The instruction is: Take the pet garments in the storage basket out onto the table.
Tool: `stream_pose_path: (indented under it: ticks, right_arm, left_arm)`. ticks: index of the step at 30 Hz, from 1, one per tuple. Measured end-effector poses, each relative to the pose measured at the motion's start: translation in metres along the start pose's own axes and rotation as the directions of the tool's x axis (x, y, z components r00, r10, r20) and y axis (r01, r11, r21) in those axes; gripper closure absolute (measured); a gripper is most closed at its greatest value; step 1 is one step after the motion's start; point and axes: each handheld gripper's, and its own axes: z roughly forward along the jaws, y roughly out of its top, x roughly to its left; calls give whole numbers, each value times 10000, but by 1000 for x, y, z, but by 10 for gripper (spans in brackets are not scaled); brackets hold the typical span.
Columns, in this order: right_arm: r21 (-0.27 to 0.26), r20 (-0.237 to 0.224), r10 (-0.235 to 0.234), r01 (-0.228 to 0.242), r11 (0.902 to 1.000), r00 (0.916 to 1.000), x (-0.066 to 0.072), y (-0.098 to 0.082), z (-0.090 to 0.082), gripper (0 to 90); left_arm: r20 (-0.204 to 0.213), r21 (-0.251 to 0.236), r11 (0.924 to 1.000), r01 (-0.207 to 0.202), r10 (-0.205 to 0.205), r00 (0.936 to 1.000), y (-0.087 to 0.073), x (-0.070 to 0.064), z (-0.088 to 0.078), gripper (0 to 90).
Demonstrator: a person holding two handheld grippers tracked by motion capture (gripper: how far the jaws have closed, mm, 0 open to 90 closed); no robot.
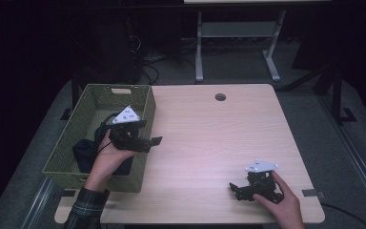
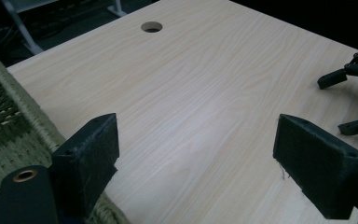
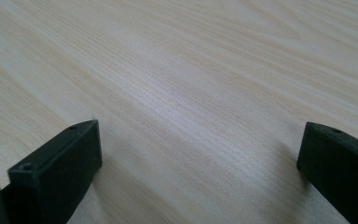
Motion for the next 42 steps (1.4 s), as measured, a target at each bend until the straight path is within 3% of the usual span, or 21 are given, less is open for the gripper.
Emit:
stream_pose_path:
  ticks: [23, 42]
  right_arm:
    - [7, 1, 3, -3, 10000, 10000, 0, 0, 0, 0]
    - [4, 2, 2, -2, 10000, 10000, 0, 0, 0, 0]
  left_arm:
    - [-713, -175, 9989, 427, -438, 9965, -18, 34, -30, 139]
    - [-1379, -55, 9975, 703, -704, 9879, -38, 60, -48, 139]
